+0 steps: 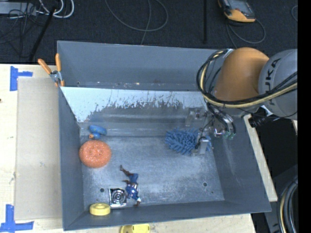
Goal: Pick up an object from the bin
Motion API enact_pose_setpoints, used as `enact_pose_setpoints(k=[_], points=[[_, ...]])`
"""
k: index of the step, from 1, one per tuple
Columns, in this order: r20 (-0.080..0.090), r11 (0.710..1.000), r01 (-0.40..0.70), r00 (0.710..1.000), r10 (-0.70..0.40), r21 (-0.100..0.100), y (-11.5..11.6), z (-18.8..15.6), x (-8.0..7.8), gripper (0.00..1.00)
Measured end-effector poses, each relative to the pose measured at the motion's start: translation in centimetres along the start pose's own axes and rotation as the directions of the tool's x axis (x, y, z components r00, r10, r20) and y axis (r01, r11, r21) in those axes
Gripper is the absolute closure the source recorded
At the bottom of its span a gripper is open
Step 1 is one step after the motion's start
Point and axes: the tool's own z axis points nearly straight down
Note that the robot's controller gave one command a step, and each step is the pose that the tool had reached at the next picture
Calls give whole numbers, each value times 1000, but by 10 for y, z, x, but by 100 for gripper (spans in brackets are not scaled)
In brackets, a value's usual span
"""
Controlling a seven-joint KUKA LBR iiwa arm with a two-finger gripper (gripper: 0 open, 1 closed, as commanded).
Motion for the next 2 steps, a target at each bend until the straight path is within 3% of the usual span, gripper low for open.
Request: enact_pose_setpoints(k=[1,2], points=[[-7,1000,29,1000,-29,-1,-12,79,-11,0],[-5,956,-293,956,293,1,2,75,-13,100]])
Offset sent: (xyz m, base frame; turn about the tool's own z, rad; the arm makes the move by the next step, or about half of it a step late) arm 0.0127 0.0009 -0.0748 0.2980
